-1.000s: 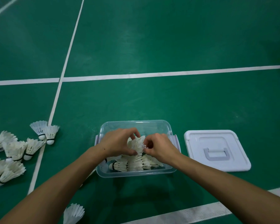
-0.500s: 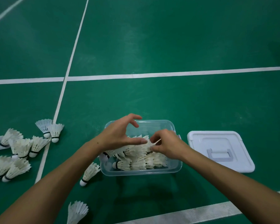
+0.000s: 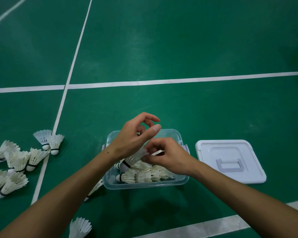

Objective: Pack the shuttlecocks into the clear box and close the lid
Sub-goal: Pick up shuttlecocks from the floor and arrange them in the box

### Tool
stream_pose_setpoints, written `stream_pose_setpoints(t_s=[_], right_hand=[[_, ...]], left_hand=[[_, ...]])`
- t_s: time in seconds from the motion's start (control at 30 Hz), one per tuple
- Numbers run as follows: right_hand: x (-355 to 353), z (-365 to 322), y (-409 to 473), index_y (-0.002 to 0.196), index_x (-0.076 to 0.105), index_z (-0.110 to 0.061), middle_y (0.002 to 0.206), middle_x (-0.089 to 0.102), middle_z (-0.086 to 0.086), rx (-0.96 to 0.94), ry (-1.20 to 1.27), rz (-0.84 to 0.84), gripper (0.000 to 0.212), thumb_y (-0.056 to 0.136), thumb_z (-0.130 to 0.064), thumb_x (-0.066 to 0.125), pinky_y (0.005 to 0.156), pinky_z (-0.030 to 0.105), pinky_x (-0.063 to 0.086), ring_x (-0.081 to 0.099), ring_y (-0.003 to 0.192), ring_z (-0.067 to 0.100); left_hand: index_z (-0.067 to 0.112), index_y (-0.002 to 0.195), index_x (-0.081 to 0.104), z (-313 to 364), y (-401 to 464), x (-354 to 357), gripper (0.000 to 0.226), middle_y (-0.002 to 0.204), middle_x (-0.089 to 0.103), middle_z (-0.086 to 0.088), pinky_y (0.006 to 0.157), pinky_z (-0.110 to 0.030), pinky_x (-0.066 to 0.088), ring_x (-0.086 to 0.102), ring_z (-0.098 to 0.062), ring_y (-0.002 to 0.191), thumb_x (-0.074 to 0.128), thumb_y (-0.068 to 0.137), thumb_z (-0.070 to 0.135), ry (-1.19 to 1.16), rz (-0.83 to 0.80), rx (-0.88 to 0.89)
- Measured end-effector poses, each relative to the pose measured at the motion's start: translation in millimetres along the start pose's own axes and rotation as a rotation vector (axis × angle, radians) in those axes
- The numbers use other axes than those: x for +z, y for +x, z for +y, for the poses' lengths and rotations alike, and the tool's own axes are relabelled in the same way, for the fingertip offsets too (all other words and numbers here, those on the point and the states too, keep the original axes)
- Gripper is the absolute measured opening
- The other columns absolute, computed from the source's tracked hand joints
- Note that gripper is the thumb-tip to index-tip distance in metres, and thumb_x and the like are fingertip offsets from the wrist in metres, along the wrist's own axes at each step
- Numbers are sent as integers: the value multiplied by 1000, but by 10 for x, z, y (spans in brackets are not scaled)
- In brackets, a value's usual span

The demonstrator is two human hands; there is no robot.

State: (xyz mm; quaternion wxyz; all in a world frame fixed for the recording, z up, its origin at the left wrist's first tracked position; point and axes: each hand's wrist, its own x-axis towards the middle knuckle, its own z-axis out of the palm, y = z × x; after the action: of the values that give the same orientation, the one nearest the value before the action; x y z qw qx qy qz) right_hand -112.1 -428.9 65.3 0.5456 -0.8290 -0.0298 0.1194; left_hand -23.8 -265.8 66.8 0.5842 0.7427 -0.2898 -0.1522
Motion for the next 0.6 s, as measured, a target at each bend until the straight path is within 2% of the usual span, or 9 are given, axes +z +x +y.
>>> stream_pose_setpoints(t_s=[0.03, 0.1, 0.17, 0.23, 0.33, 0.4, 0.47, 0.6], right_hand=[[-34, 32, -18, 93, 75, -19, 90, 76, 4, -2, -7, 15, 8, 90, -18, 83, 85, 44, 63, 71, 90, 21], [-151, 120, -68, 89, 74, -20, 84, 75, 2, 14, -17, 60, 10, 89, -17, 84, 78, 36, 60, 69, 80, 14], [-313, 222, -149, 88, 74, -19, 79, 72, -1, 63, -8, 119, 11, 87, -17, 86, 77, 34, 56, 65, 75, 10], [-476, 321, -238, 87, 75, -19, 81, 74, 0, 107, -4, 197, 11, 87, -17, 86, 78, 33, 56, 65, 75, 10], [-624, 429, -326, 87, 74, -17, 86, 76, 3, 135, -61, 316, 11, 87, -17, 85, 80, 35, 57, 69, 79, 12], [-640, 478, -343, 85, 73, -20, 85, 76, -2, 146, -115, 352, 11, 87, -19, 84, 80, 36, 58, 71, 83, 15], [-608, 518, -346, 85, 73, -23, 84, 76, -6, 157, -163, 352, 10, 87, -21, 84, 80, 33, 58, 71, 84, 13], [-504, 512, -333, 85, 73, -25, 82, 74, -12, 168, -273, 355, 10, 87, -21, 82, 76, 23, 52, 67, 82, 4]], left_hand=[[24, 121, 67, -28, 1, -5, 38, 102, 64, 13, 62, -36, 48, 57, -18, 67, 62, 96, 51, 10, 18, -5], [24, 121, 67, -93, -9, -42, 37, 108, 69, 9, 77, -40, 57, 68, -18, 88, 60, 98, 52, 50, 69, -17], [24, 122, 67, -174, -54, -82, 42, 111, 70, 9, 81, -30, 57, 67, -12, 98, 56, 98, 57, 142, 81, -35], [23, 124, 65, -293, -128, -94, 51, 115, 69, 11, 83, -24, 56, 66, -5, 100, 56, 94, 63, 245, 9, -81], [29, 132, 61, -459, -212, -52, 70, 129, 64, 15, 97, -33, 56, 60, 0, 112, 59, 82, 78, 475, -172, -131], [32, 138, 56, -521, -229, 27, 87, 139, 60, 14, 107, -36, 48, 53, -6, 124, 54, 71, 88, 697, -293, -136], [33, 141, 53, -592, -224, 141, 91, 141, 58, 13, 108, -36, 43, 50, -11, 127, 56, 68, 88, 883, -350, -126], [37, 136, 52, -756, -236, 305, 72, 136, 60, 13, 103, -38, 42, 52, -15, 122, 68, 76, 74, 997, -327, -142]])
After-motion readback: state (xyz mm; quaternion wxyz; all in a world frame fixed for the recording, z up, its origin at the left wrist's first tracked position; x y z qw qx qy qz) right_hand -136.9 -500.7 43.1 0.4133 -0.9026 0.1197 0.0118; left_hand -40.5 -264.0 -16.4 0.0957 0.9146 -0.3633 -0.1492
